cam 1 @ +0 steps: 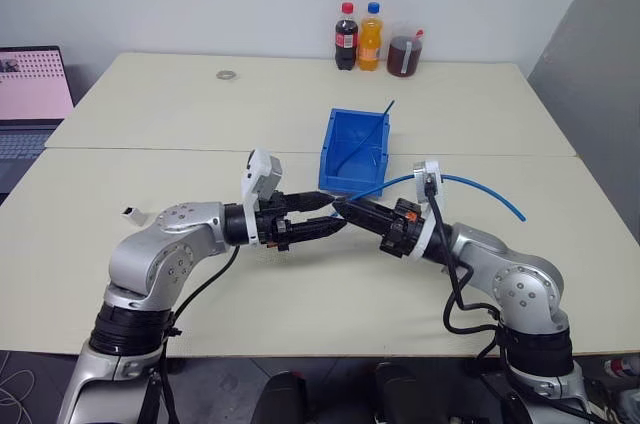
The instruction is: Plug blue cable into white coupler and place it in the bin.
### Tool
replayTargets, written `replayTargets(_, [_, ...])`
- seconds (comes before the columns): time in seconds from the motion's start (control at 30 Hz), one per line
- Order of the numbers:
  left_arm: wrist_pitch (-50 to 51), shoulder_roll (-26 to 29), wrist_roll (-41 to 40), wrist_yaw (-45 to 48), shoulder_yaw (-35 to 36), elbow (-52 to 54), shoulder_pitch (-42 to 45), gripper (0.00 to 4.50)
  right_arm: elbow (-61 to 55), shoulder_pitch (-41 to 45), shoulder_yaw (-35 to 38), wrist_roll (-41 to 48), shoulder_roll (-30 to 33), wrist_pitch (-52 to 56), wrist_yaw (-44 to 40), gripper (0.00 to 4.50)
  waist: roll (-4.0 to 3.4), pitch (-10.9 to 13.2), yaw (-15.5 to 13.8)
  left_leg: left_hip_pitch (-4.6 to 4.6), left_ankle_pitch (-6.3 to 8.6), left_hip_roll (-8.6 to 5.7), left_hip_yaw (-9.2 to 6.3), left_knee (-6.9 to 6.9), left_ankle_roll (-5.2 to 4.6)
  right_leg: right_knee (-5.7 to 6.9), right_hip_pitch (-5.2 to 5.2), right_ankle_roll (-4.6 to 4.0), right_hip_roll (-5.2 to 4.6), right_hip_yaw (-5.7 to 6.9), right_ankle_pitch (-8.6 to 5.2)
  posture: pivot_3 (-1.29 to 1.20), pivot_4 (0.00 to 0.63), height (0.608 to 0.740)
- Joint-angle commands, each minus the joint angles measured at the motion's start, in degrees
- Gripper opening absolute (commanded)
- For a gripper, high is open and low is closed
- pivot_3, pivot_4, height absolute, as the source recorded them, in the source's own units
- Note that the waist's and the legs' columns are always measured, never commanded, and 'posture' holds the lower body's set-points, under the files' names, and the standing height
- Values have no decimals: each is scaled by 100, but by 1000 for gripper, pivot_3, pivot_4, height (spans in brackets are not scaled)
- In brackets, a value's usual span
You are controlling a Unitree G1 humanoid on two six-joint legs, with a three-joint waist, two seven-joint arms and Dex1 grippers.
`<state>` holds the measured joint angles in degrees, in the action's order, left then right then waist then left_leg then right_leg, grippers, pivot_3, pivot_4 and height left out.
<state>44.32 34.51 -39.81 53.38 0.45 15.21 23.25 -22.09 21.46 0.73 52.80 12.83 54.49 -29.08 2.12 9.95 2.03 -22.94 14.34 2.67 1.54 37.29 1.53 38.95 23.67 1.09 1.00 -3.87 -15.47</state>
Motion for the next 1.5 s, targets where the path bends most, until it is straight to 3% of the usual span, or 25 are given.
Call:
replayTargets(0.03, [25,121,-73,-413,501,406,-245,4206,-20,66,-21,-90,122,-247,-191,110,0,0,3,0,0,0,0,-2,0,0,1,0,-1,0,0,0,150,740])
replayTargets(0.1, [41,131,-50,-730,764,552,-492,4496,43,51,-34,-154,201,-316,-259,110,0,0,5,0,0,1,2,-7,0,0,4,0,-1,-3,0,0,150,740])
replayTargets(0.3, [-497,60,1024,-2077,1248,470,-1338,4500,231,37,-126,-366,417,-496,-495,110,0,0,11,2,0,1,11,-18,0,-1,12,-1,-8,-11,0,0,150,740])
replayTargets(0.53, [-652,-1256,2449,-4927,1607,449,-1533,4500,436,129,-399,-642,476,-693,-759,109,5,0,-20,-2,0,0,9,-15,0,-4,9,1,-17,-8,1,0,150,740])
replayTargets(0.67, [-587,-1958,3298,-6214,1477,476,-1522,4500,506,186,-468,-707,480,-721,-861,109,17,-3,-23,-4,0,-2,7,-14,0,-4,8,-1,-22,-8,6,0,150,740])
replayTargets(0.9, [-657,-3235,3804,-8182,2205,66,-745,4500,599,298,-478,-746,500,-698,-961,109,25,-5,-32,-4,0,-5,4,-10,1,-2,5,4,-16,-5,9,0,150,740])
replayTargets(1.23, [-776,-3378,3771,-9007,2883,-737,109,4500,575,327,-470,-751,480,-672,-961,108,28,-5,-26,-5,0,-11,3,-12,2,-3,3,-14,-10,-2,22,0,150,740])
replayTargets(1.5, [-1004,-3140,3666,-9213,3162,-1681,735,4500,537,332,-455,-744,476,-654,-927,108,30,-6,-29,-4,0,-12,2,-12,3,-2,2,-11,-9,15,22,0,150,740])
